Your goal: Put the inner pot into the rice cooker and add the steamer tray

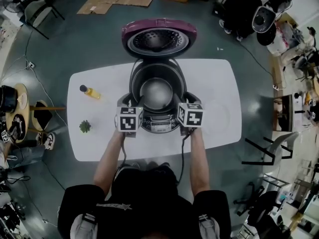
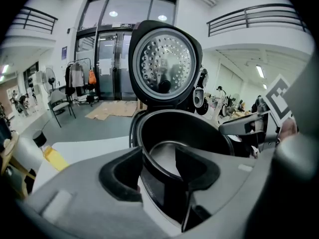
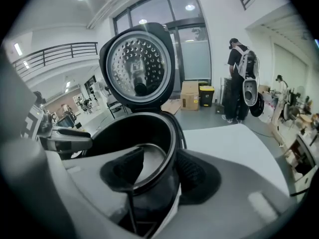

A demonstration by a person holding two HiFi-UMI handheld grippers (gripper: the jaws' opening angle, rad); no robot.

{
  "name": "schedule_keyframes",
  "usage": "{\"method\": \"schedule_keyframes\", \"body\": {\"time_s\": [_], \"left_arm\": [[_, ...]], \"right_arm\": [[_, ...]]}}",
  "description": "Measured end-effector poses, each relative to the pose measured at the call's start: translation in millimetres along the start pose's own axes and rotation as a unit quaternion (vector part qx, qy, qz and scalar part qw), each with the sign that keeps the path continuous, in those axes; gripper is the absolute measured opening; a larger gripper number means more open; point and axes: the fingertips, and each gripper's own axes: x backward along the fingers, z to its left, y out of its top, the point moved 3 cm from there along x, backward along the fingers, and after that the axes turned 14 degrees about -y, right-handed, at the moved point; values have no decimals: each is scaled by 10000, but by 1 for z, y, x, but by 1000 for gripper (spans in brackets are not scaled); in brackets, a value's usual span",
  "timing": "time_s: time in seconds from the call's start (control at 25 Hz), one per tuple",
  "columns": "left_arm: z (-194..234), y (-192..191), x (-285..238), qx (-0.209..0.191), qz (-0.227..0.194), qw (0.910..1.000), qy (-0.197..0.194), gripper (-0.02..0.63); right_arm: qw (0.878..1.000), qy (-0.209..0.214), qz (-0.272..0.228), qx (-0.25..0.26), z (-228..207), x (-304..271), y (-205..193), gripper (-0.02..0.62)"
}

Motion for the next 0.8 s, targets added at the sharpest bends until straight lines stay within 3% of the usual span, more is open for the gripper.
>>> {"method": "schedule_keyframes", "body": {"time_s": [0.36, 0.8], "left_arm": [[-13, 13, 37, -245, -374, 9990, 49, 210], [-50, 25, 134, -858, -1031, 9909, -126, 190]], "right_arm": [[9989, 48, -447, -132, 5, 43, 10, 209], [9896, -45, -1386, -380, 32, 163, 13, 209]]}}
